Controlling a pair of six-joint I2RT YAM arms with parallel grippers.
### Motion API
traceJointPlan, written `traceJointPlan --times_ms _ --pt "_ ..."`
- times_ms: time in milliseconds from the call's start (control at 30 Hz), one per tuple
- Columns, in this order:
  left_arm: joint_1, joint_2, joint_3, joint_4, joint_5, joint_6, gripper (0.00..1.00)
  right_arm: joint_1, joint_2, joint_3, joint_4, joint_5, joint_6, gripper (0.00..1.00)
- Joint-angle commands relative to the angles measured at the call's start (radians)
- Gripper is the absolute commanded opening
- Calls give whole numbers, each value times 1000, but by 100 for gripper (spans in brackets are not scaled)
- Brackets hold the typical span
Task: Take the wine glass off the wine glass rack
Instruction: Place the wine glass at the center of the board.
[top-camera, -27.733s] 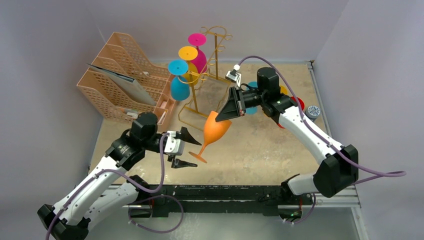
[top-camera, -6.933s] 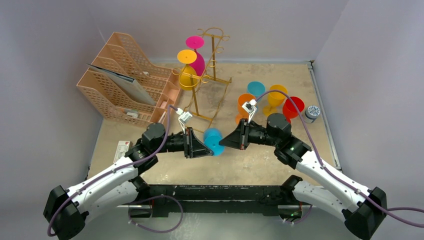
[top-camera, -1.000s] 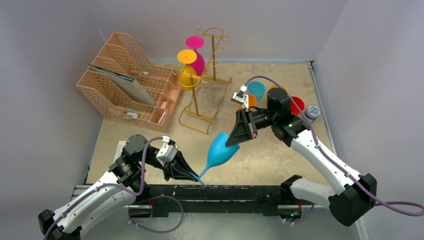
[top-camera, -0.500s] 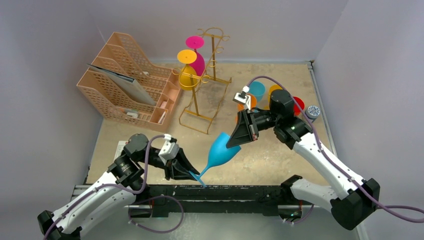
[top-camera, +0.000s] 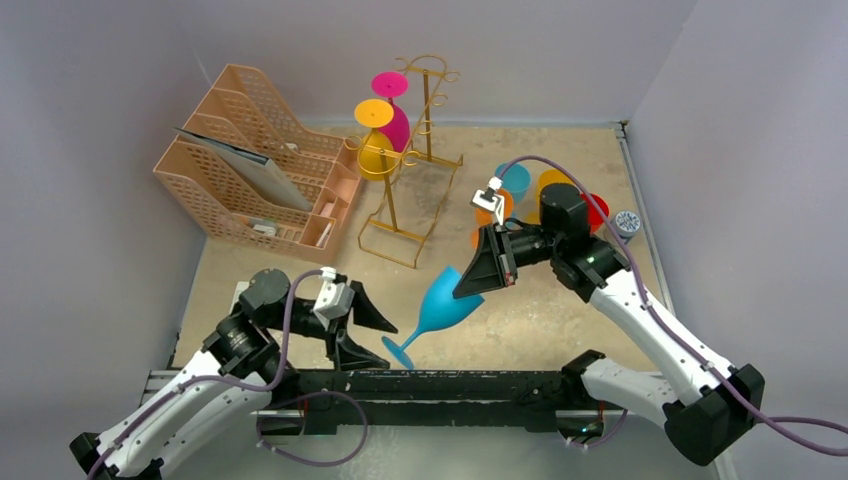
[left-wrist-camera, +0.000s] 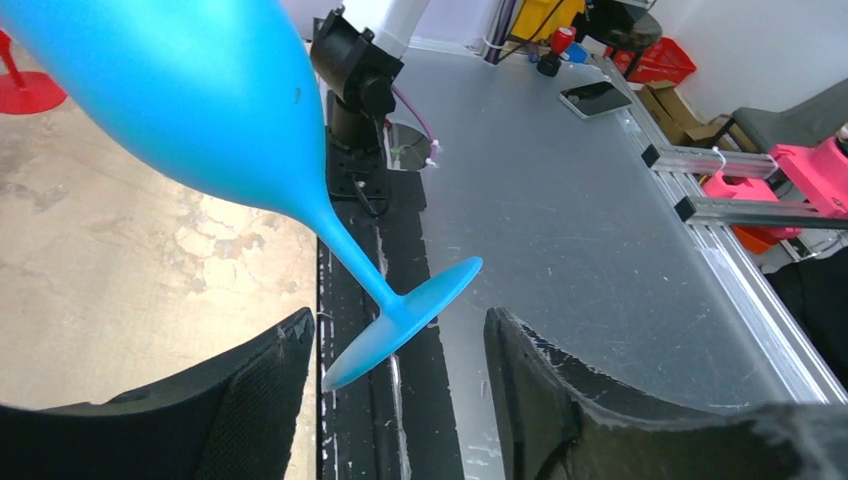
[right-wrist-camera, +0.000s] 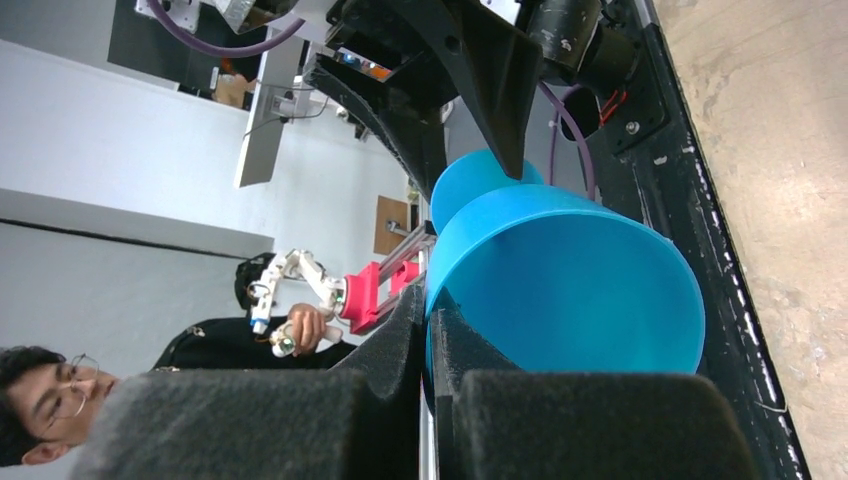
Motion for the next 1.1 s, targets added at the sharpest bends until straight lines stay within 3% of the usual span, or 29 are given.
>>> traceJointPlan --times_ms 0,267,633,833,1067 --pt "2 -26 49 -91 -75 54 68 0 -33 12 -37 29 -49 0" --pt "2 -73 77 -195 -234 96 76 0 -84 33 -189 171 -151 0" --pt "1 -225 87 -293 -655 34 83 0 -178 92 -452 554 -302 0" --pt "2 -260 101 -354 -890 -65 85 0 -225 114 -638 862 -409 0" --pt "2 -165 182 -488 -1026 -121 87 0 -232 114 -788 1203 -467 0"
